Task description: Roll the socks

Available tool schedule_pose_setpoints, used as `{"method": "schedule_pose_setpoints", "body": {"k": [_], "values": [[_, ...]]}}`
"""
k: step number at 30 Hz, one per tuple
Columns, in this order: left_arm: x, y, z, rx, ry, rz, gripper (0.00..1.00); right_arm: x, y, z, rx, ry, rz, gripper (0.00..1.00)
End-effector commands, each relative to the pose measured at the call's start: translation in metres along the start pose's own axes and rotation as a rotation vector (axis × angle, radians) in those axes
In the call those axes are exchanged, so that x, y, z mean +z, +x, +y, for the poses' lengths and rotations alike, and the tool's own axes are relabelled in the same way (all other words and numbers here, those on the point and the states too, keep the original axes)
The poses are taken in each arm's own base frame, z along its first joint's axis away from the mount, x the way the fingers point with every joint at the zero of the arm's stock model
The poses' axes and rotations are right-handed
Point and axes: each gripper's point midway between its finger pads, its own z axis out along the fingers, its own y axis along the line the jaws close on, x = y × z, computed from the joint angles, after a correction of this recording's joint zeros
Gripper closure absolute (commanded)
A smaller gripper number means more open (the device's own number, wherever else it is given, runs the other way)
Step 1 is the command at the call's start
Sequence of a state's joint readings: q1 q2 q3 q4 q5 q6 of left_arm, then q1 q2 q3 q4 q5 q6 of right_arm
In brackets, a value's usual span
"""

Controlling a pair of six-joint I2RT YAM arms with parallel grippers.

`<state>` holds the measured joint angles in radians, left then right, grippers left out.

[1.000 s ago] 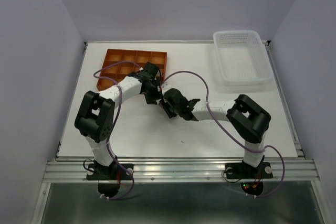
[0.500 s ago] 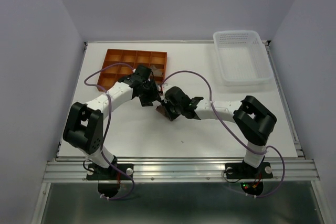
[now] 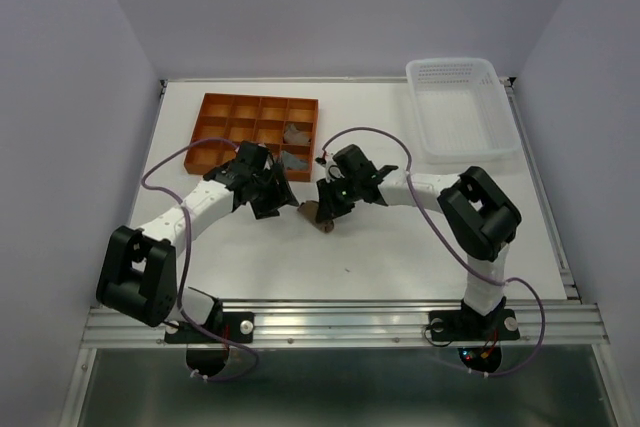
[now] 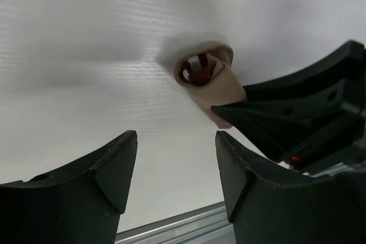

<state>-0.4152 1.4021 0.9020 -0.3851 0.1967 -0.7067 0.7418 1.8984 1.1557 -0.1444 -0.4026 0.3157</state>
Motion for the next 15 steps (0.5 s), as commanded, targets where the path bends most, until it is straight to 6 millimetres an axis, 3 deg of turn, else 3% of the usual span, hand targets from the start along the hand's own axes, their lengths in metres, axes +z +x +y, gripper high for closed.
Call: {"method": "schedule_pose_setpoints", "body": {"k": [1,4,9,15], "values": [[-0.008,0.005,-0.012,0.023,0.115,-0.027,0.31,-0.002,0.0,0.025,0.107,-0.198,0.089,0.78],[0.0,0.014,-0.011,0.022,0.141,-0.004,0.3,0.0,0.004,0.028,0.123,-0.229,0.128,0.78],[0.015,0.009,-0.022,0.046,0.199,-0.001,0.3,0.003,0.004,0.024,0.158,-0.253,0.152,0.78],[0.037,0.007,-0.021,0.054,0.177,0.034,0.31,0.006,0.004,0.018,0.182,-0.241,0.158,0.78]]}}
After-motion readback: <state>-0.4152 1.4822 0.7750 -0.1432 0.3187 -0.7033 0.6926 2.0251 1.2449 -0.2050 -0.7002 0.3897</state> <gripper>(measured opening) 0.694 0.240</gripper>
